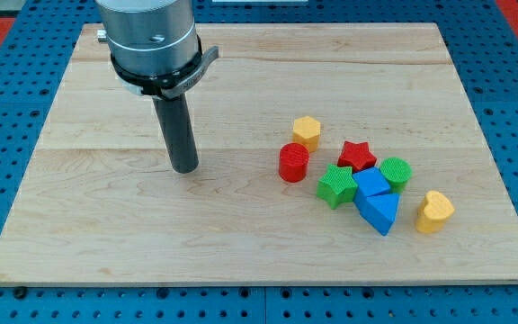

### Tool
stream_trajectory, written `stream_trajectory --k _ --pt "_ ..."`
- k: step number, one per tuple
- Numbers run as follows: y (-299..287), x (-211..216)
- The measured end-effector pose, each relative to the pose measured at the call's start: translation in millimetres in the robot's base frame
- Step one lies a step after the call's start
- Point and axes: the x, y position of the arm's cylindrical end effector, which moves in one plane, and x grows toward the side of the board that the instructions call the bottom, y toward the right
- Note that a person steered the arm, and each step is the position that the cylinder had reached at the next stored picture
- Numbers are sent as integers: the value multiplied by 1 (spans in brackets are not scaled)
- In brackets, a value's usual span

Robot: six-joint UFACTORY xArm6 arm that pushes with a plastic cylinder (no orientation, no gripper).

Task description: Move the red circle towards the center right of the board

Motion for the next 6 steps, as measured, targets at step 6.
stream_trajectory --k 6 --pt "17 20"
